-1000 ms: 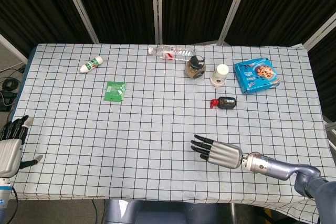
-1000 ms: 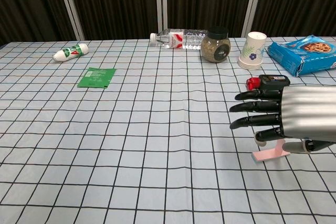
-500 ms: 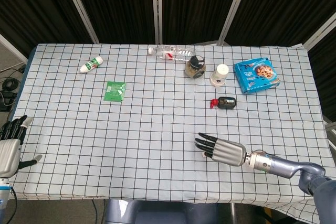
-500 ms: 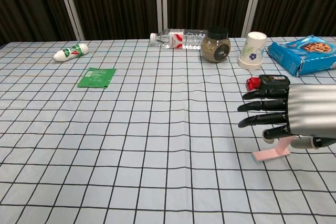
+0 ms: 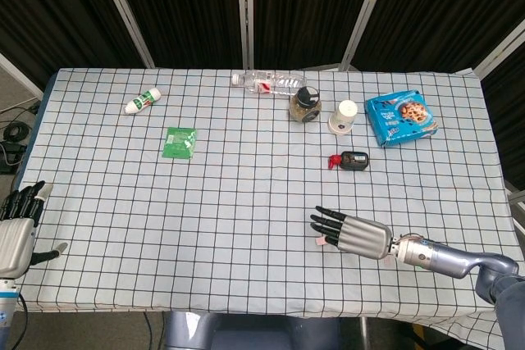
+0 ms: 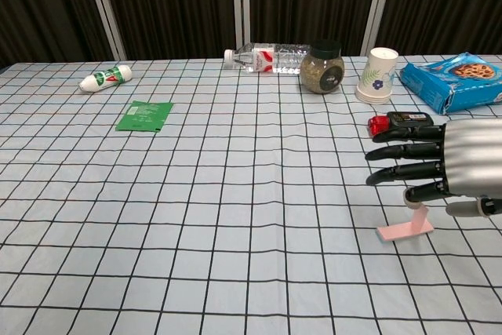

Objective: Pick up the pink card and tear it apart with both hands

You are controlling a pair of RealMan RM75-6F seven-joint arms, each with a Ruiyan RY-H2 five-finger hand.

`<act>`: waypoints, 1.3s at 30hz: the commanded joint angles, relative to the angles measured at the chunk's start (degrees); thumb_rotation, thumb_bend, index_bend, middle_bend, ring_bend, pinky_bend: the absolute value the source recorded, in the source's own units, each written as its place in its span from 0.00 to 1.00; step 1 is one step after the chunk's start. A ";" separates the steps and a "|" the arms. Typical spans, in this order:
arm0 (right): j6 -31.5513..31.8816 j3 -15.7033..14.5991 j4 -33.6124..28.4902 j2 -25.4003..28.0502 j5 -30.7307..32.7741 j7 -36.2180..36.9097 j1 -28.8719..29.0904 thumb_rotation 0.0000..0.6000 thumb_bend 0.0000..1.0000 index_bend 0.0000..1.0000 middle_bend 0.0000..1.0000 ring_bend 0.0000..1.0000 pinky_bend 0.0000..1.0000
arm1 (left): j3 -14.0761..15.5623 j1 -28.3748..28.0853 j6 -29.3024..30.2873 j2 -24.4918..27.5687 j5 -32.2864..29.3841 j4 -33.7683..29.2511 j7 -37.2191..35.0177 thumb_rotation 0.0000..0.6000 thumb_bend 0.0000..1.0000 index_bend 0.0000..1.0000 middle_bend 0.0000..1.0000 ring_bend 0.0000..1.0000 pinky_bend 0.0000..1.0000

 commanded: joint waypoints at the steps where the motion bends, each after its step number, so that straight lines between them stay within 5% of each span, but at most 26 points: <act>1: 0.12 -0.12 -0.11 -0.19 0.01 -0.09 0.10 1.00 0.25 0.44 0.13 0.00 0.00 | 0.01 0.01 0.05 0.02 0.06 0.03 -0.05 1.00 0.00 0.00 0.00 0.00 0.00; 13: -1.60 -0.80 1.28 -0.99 1.21 -0.28 0.51 1.00 0.26 0.44 0.13 0.00 0.00 | -0.03 -0.02 0.03 0.10 -0.03 0.19 -0.37 1.00 0.00 0.00 0.00 0.00 0.00; 39: -1.93 -1.11 1.70 -3.05 3.57 1.38 0.74 1.00 0.40 0.58 0.19 0.00 0.00 | 0.01 0.08 0.27 0.09 -0.06 -0.06 -0.33 1.00 0.00 0.00 0.00 0.00 0.00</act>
